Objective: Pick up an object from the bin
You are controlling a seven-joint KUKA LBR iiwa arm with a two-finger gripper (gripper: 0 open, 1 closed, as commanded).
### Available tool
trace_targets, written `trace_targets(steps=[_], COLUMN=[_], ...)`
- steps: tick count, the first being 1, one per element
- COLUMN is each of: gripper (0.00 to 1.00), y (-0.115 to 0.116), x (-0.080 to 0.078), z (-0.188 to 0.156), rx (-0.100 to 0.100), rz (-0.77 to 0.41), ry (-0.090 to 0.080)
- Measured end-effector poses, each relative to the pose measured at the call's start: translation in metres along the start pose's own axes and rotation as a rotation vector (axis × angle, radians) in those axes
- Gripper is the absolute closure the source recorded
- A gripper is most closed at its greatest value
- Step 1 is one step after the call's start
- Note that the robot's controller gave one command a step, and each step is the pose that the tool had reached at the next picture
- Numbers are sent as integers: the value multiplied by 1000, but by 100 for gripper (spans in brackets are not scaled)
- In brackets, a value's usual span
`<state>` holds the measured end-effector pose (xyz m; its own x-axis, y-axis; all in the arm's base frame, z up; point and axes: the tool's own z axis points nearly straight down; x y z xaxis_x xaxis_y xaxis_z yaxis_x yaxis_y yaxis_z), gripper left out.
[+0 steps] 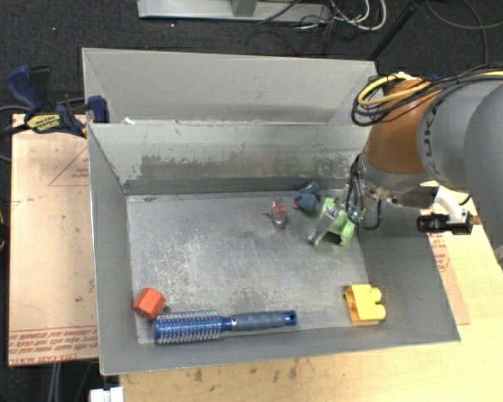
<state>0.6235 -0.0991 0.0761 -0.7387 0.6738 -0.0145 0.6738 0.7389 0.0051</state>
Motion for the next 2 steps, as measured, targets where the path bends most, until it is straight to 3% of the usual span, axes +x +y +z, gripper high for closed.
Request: trace_targets(steps=[1, 2], gripper=[100, 100], y=[1, 2], x=[0, -2], z=[-1, -50], rx=[0, 1], rz=[-1, -3], ry=[2, 9])
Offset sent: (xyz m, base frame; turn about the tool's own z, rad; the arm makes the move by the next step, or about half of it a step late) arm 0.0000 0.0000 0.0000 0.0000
